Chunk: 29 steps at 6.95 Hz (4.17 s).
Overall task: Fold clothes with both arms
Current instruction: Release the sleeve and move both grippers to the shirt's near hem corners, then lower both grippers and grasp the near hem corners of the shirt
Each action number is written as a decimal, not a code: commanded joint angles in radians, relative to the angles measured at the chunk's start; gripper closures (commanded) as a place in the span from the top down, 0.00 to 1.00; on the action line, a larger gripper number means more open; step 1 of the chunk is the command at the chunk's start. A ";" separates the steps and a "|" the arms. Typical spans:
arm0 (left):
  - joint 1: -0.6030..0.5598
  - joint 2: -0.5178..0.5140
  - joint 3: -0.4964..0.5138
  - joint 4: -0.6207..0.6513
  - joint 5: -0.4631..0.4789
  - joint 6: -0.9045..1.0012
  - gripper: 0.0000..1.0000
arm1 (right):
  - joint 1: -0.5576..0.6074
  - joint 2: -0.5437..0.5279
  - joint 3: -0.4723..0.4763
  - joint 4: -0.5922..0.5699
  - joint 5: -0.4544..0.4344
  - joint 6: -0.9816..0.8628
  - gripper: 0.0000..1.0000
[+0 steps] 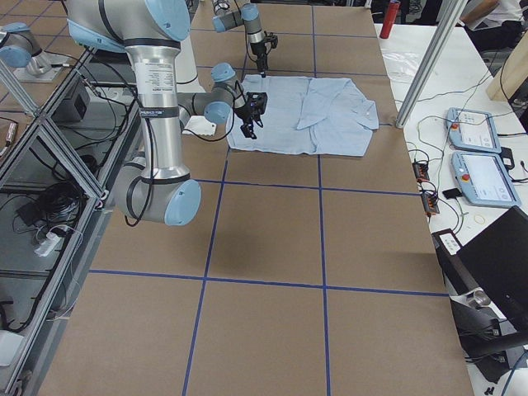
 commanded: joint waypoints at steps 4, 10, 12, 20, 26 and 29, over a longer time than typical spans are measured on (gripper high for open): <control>0.096 0.044 -0.051 0.067 0.010 -0.039 0.66 | -0.004 0.000 0.000 0.000 -0.002 0.001 1.00; 0.166 0.028 -0.107 0.194 0.002 -0.081 0.59 | -0.009 0.004 -0.004 0.004 -0.004 0.001 1.00; 0.133 0.033 -0.098 0.192 0.007 -0.083 0.59 | -0.009 0.009 -0.004 0.009 -0.004 0.001 1.00; 0.130 0.028 -0.076 0.186 -0.002 -0.086 0.02 | -0.009 0.000 -0.015 0.009 -0.002 0.001 1.00; 0.130 0.017 -0.079 0.184 0.002 -0.092 0.00 | -0.251 -0.009 -0.060 -0.084 -0.250 0.217 0.57; 0.129 0.019 -0.081 0.184 0.002 -0.093 0.00 | -0.292 -0.002 -0.116 -0.082 -0.281 0.229 0.55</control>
